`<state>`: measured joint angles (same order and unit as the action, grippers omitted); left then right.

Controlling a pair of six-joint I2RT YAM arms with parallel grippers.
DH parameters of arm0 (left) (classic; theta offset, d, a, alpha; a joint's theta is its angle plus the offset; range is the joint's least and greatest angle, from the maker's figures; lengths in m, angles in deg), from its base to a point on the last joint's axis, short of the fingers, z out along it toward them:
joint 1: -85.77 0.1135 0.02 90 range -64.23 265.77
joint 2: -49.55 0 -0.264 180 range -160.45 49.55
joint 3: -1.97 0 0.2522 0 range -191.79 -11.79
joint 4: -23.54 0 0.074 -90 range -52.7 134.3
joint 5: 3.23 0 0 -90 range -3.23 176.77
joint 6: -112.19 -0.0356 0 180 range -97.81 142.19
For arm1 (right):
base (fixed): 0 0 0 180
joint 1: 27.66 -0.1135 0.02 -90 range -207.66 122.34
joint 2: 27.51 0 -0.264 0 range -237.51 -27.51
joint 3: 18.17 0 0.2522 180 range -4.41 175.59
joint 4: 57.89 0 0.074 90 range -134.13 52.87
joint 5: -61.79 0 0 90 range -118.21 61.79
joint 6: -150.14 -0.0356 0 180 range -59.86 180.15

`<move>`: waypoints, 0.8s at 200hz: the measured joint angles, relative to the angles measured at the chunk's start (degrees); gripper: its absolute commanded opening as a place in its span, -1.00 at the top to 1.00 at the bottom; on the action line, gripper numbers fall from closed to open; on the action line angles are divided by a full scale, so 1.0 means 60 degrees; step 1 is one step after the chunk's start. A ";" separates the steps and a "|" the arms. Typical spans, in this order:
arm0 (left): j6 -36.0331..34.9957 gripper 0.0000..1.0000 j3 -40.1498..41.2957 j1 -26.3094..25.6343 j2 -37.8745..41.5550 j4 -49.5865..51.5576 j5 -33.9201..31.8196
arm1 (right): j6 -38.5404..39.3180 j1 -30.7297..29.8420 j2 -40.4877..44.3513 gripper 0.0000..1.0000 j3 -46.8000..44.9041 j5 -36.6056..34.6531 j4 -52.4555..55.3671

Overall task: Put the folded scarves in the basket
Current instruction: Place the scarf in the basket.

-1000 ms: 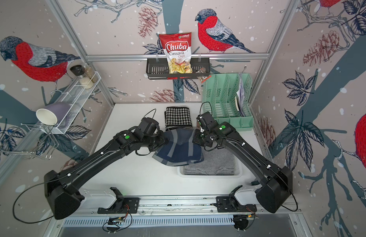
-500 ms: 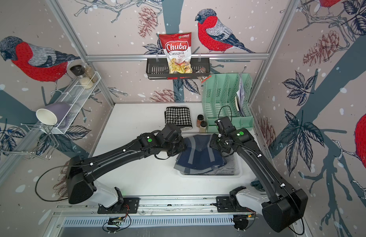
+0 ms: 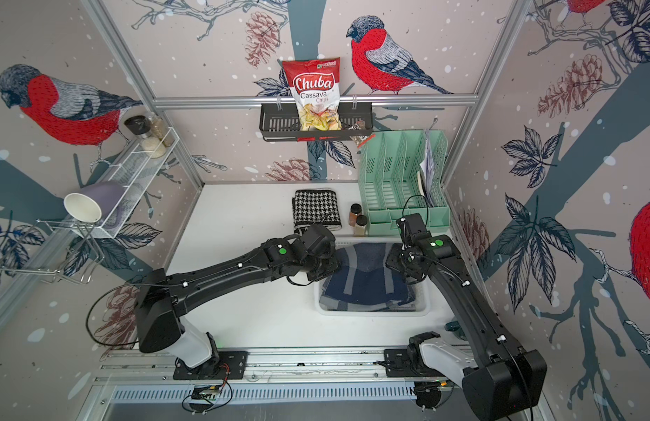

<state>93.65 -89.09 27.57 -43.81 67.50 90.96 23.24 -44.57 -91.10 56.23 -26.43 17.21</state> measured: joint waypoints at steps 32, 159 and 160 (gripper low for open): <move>-0.0153 1.00 -0.0124 -0.0011 -0.0277 0.0018 -0.0022 | 0.0157 0.0306 -0.0004 1.00 -0.0328 -0.0026 -0.0146; -0.0412 1.00 -0.0237 -0.0011 -0.0634 0.0135 -0.0474 | 0.0874 0.1115 -0.0663 1.00 -0.0703 -0.0022 -0.0914; -0.0412 1.00 -0.0237 -0.0011 -0.0637 0.0135 -0.0474 | 0.0874 0.1118 -0.0663 1.00 -0.0707 -0.0026 -0.0918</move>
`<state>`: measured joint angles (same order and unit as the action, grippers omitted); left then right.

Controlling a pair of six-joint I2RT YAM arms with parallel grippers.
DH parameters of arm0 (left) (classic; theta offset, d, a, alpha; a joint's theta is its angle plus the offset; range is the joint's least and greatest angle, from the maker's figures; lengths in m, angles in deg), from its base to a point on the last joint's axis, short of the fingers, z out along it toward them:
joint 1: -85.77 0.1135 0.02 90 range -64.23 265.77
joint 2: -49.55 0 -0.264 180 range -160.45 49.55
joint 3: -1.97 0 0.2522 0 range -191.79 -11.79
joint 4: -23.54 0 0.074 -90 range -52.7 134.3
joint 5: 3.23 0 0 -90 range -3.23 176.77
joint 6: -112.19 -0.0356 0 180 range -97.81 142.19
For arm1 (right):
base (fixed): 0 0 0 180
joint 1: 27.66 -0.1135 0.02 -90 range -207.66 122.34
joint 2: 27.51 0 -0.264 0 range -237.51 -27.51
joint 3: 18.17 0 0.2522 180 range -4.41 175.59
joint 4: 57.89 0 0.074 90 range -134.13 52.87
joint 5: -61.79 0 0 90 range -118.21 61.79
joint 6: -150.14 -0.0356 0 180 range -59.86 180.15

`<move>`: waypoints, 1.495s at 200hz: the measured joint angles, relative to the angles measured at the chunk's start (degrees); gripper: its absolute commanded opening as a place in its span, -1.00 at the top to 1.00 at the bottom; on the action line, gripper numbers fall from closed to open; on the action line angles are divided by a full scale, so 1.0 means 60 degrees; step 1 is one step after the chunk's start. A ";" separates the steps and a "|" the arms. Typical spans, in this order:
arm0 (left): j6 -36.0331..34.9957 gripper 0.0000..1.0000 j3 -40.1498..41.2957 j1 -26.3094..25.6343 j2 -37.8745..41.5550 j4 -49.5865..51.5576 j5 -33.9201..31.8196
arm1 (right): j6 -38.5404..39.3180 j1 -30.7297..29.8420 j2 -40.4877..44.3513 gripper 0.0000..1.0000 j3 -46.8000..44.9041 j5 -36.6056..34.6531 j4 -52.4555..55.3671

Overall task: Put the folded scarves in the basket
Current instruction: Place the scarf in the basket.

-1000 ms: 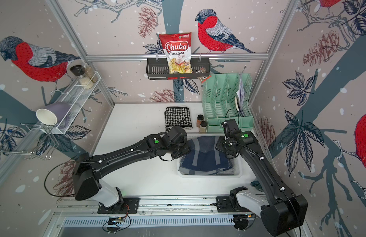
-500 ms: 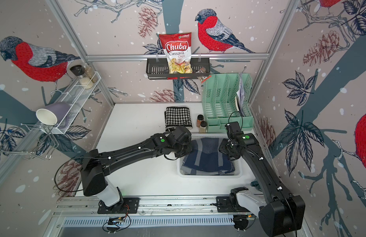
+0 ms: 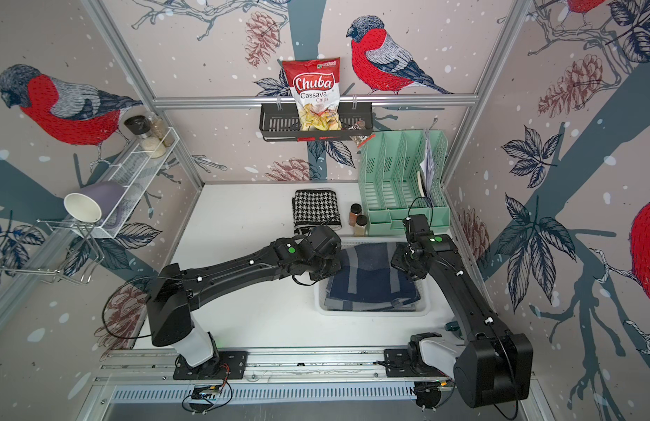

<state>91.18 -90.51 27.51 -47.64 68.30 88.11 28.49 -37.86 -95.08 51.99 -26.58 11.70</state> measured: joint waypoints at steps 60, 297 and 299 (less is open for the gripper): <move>-0.0342 1.00 -0.0393 0.0029 -0.0477 0.0302 -0.0393 | 0.0007 0.0157 -0.0004 0.49 -0.0521 -0.0033 -0.0280; -0.0743 0.50 -0.0091 -0.0066 -0.1785 0.0339 -0.0739 | -0.1494 0.0076 0.0761 0.26 -0.2291 -0.0743 -0.1745; -0.0743 0.50 -0.0084 -0.0066 -0.1781 0.0331 -0.0739 | -0.1494 0.0076 0.0765 0.26 -0.2291 -0.0743 -0.1756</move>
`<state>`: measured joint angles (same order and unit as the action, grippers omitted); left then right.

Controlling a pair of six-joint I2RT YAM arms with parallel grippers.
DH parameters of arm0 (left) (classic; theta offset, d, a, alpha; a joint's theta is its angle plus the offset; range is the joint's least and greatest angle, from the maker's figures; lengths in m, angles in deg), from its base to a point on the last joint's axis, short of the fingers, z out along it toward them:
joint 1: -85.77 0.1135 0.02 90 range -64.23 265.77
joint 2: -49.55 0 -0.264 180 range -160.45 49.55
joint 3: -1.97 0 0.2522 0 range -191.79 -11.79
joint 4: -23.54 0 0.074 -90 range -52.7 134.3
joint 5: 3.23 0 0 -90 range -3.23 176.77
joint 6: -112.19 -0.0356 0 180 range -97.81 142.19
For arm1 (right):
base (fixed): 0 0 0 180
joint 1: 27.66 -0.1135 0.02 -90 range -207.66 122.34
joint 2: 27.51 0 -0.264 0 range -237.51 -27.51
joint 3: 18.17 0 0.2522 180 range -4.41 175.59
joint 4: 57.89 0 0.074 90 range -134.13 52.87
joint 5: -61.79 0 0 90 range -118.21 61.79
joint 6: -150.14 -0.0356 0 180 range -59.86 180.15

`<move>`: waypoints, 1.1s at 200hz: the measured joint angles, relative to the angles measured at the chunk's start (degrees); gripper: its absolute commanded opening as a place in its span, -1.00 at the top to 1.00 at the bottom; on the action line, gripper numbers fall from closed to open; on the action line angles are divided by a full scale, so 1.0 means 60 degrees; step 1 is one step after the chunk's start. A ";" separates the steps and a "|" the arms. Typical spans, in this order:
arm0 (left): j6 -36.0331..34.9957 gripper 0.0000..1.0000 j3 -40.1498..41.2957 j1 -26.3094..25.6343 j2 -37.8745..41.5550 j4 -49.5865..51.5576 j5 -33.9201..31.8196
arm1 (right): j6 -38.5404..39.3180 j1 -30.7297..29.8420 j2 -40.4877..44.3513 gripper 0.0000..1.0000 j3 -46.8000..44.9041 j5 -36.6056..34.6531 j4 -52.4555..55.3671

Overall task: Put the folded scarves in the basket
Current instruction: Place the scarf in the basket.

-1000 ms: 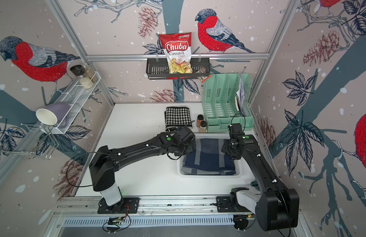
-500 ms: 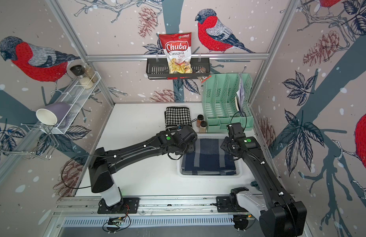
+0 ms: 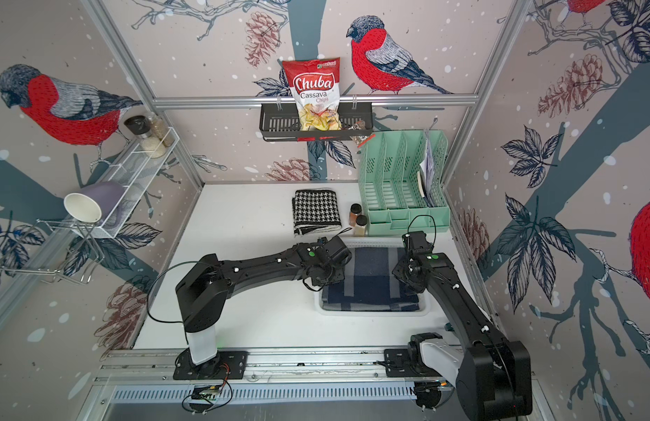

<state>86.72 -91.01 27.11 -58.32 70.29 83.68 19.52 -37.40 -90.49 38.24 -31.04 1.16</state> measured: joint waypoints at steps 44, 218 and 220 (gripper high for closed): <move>0.0000 0.25 -0.0375 -0.0102 0.0590 0.0058 -0.0164 | 0.0018 -0.0004 0.0208 0.13 0.0288 0.0025 -0.0025; -0.2058 0.11 0.0375 0.6426 0.1821 -0.2153 0.2313 | 0.0029 -0.2430 0.0237 -0.01 0.2426 -0.0026 -0.0714; -0.2095 0.11 0.0353 0.6532 0.1701 -0.2255 0.2415 | 0.0029 -0.2444 0.0226 -0.01 0.2419 -0.0026 -0.0725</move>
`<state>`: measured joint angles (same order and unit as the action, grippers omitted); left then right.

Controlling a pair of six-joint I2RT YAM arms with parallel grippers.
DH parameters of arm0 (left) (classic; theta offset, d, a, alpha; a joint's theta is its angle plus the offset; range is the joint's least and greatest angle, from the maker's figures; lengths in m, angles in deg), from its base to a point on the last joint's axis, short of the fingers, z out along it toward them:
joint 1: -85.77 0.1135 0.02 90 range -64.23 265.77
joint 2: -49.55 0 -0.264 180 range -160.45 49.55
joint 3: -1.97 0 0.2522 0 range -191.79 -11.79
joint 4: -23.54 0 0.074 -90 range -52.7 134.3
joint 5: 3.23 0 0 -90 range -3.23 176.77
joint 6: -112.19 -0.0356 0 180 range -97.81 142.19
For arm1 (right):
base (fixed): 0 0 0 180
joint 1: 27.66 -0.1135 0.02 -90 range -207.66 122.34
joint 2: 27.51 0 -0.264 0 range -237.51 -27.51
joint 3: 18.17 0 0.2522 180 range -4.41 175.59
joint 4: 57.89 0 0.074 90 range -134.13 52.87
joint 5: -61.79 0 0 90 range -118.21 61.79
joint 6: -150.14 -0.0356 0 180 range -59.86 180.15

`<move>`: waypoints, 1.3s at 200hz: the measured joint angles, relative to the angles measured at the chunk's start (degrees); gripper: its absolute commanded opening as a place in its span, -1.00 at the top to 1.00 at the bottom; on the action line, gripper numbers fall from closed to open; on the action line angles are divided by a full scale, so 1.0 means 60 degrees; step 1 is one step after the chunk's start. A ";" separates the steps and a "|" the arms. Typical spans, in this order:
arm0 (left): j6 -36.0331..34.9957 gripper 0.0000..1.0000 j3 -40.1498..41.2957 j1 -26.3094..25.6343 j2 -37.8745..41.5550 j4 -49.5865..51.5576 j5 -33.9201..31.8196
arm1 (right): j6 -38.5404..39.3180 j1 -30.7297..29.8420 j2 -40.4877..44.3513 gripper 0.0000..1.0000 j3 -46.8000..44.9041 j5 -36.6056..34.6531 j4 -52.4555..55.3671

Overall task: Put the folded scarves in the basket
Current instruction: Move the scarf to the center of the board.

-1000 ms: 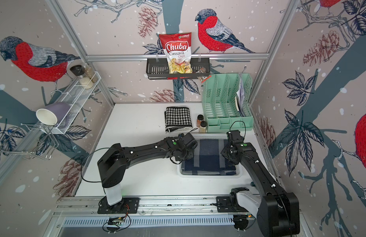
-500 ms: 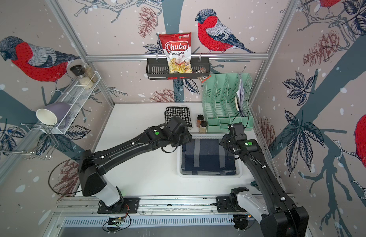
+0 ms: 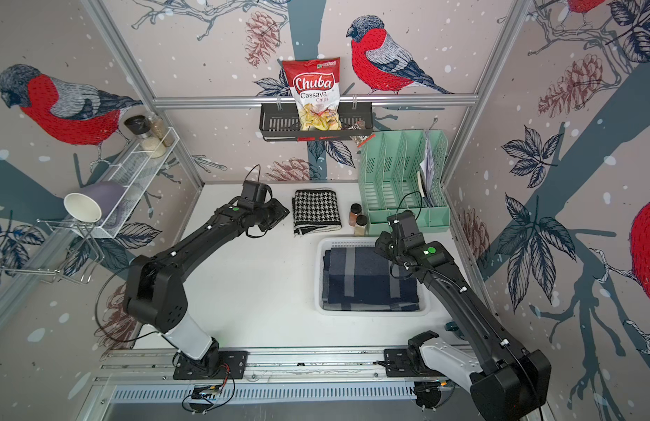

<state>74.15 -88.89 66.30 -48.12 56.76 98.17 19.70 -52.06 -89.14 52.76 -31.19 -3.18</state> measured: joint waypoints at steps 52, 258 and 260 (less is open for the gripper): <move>-0.0772 0.25 -0.2830 0.1020 -0.3625 -0.0922 0.1603 | -0.0040 -0.0157 -0.0055 -0.01 -0.0066 0.0080 -0.0244; -0.0980 0.37 -0.8663 0.1723 -0.9009 0.0018 0.2973 | -0.0299 -0.0175 -0.0532 -0.01 -0.0117 0.0080 -0.0244; -0.0980 0.38 -0.8652 0.1723 -0.9009 0.0004 0.2998 | -0.0302 -0.0175 -0.0535 -0.01 -0.0120 0.0080 -0.0244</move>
<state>68.27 -140.80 76.64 -102.17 56.79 116.16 17.88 -53.11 -92.35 52.04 -30.71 -4.65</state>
